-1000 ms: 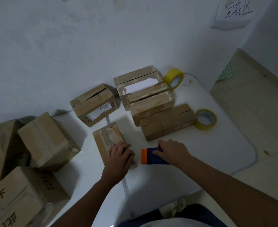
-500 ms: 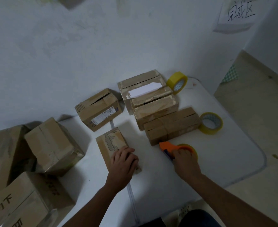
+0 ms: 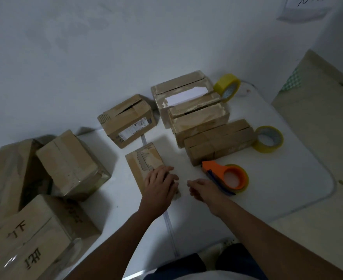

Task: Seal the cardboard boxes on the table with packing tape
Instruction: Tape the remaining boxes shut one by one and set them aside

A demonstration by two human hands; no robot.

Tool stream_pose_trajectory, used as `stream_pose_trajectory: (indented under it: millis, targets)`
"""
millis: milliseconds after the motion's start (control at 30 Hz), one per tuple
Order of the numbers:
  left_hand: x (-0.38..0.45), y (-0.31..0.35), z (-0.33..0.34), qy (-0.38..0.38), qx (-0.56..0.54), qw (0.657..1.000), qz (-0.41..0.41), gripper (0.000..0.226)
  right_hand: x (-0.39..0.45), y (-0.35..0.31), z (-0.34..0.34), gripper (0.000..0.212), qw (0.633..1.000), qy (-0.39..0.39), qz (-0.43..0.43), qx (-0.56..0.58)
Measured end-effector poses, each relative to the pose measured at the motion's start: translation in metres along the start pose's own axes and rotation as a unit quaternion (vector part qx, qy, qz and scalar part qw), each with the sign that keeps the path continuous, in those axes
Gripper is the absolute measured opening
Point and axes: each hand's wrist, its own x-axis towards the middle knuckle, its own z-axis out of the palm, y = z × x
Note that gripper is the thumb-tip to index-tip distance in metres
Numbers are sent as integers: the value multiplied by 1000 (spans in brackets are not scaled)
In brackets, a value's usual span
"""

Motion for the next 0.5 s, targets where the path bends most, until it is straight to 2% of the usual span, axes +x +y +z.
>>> stream_pose_trajectory:
  millis: [100,167,333,500]
  targets:
    - [1,-3,-7,-8,-57,998,-22,40,1,5,0,20,997,37,-64,-36]
    - [-6,-6,-9,-15,-57,998,-35,48,0,9,-1,20,992,57,-101,-55]
    - [-27,-10,-5,-41,7,999,-29,63,-4,17,2,21,981,76,-167,-70]
    - [-30,-12,1,-46,103,994,1,74,-2,20,0,21,979,72,-177,-68]
